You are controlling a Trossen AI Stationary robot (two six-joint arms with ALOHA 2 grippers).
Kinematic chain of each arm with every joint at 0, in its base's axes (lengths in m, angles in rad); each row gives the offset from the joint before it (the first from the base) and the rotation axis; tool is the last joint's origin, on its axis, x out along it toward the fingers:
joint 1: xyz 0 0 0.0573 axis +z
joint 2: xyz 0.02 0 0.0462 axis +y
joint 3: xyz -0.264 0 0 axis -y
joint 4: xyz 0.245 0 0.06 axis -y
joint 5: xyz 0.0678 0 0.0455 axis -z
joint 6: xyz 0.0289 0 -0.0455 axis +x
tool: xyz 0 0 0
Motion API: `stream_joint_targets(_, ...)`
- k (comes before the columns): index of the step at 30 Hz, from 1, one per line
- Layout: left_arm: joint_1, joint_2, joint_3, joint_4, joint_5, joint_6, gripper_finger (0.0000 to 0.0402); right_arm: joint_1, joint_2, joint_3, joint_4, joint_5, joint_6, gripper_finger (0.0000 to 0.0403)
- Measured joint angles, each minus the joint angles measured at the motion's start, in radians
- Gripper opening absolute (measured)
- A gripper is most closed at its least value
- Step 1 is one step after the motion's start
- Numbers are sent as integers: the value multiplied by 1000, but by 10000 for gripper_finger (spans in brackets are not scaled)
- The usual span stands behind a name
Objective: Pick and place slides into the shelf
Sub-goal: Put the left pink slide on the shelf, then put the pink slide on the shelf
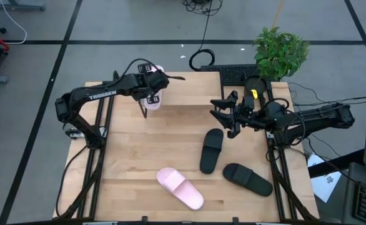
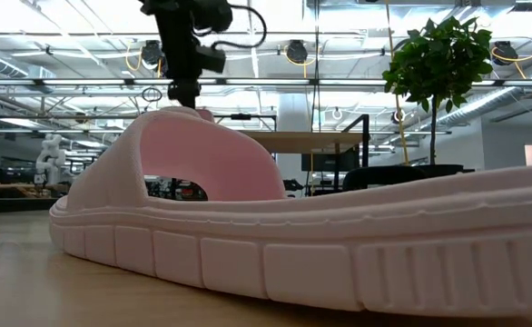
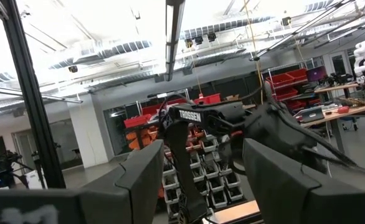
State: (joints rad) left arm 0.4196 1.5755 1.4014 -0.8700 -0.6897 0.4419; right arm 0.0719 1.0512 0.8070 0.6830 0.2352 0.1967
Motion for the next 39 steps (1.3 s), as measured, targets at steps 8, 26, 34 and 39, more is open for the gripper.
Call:
stream_joint_targets(8,-149,-120,124,-109,-24,-63,161,0,0,0,1,0,0,210)
stream_joint_targets(26,-854,-185,227,-202,292,-1021,161,14,-146,1,-96,-288,72,210)
stream_joint_targets(34,-1037,-23,227,-178,248,-1291,161,130,-118,1,-238,-371,120,210)
stream_joint_targets(39,-1070,51,227,-177,249,-1466,161,229,-42,1,-248,-371,117,210)
